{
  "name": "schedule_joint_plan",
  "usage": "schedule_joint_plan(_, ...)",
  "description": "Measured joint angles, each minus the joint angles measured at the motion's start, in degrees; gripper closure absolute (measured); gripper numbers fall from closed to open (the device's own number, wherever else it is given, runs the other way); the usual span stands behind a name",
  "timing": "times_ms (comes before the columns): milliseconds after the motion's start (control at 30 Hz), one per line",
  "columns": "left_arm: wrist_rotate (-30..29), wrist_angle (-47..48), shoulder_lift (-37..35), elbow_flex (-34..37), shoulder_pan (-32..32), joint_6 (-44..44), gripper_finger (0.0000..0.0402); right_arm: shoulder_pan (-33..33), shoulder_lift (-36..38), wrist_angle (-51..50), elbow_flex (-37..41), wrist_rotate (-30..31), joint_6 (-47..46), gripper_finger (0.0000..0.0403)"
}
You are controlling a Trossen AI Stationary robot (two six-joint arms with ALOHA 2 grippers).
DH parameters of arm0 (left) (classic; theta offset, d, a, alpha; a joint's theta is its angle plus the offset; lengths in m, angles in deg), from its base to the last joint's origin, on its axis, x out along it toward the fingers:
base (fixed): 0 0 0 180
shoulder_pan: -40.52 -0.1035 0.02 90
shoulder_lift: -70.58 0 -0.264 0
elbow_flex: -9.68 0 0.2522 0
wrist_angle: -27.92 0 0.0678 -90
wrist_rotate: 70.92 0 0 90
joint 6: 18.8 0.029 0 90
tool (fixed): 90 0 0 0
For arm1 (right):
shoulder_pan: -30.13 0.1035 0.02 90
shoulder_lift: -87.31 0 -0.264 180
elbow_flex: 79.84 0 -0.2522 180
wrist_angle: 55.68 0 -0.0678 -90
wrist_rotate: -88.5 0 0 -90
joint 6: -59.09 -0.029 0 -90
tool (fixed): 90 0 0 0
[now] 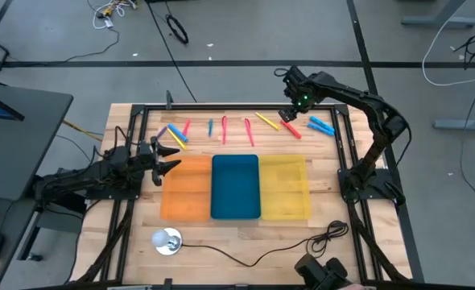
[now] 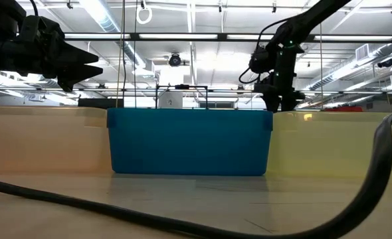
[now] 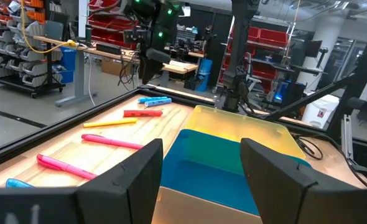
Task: Pick & Place Markers
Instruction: Put the orange marker into the yellow bin
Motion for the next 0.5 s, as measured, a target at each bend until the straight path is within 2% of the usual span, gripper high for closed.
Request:
schedule_joint_plan(300,0.0,0.0,0.0,0.0,0.0,0.0,0.0179,0.5,0.0,5.8,7.1,0.1,0.0,0.0129)
schedule_joint_plan(500,0.0,0.0,0.0,0.0,0.0,0.0,0.0179,0.5,-1.7,7.3,8.1,0.1,0.0,0.0129)
